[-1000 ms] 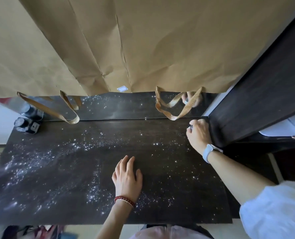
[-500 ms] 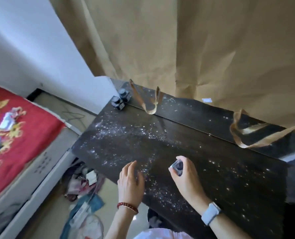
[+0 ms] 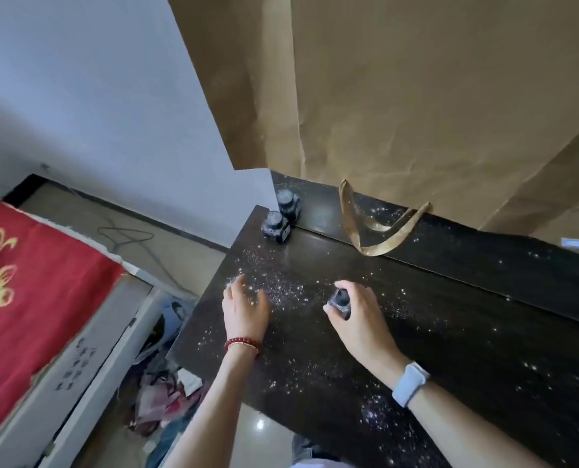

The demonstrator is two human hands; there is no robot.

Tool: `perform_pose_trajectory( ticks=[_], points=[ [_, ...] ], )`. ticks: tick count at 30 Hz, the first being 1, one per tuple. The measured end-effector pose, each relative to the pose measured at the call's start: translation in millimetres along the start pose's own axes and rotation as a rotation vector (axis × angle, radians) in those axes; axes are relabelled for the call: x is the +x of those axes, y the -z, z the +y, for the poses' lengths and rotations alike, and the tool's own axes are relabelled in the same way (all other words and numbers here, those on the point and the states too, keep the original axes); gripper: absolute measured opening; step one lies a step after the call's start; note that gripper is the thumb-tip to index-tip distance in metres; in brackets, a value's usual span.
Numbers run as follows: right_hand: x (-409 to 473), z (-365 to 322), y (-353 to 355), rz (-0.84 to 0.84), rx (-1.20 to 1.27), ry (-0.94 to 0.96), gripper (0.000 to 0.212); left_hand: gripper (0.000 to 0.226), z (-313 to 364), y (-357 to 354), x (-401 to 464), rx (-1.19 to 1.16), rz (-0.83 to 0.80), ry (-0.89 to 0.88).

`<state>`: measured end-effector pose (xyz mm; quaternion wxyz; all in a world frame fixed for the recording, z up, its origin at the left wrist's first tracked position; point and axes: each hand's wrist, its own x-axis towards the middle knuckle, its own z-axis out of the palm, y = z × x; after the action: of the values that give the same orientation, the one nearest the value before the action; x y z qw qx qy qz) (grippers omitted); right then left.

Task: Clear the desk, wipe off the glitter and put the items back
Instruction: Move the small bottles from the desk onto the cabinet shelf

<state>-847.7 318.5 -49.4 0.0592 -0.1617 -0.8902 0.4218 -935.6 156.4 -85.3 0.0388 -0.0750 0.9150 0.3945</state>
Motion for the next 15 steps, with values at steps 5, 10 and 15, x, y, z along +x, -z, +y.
perform_pose_trajectory(
  ticks=[5, 10, 15],
  points=[
    [20.5, -10.1, -13.1, 0.059, 0.0, -0.097, 0.037, 0.08, 21.2, -24.3, 83.5, 0.21, -0.123, -0.056],
    [21.8, 1.6, -6.8, 0.126, -0.085, -0.19, 0.037, 0.09, 40.2, -60.6, 128.5, 0.288, -0.206, -0.037],
    [8.4, 14.0, 3.3, 0.2, -0.121, -0.255, 0.038, 0.069, 39.6, -69.9, 137.4, 0.296, -0.108, -0.084]
  ],
)
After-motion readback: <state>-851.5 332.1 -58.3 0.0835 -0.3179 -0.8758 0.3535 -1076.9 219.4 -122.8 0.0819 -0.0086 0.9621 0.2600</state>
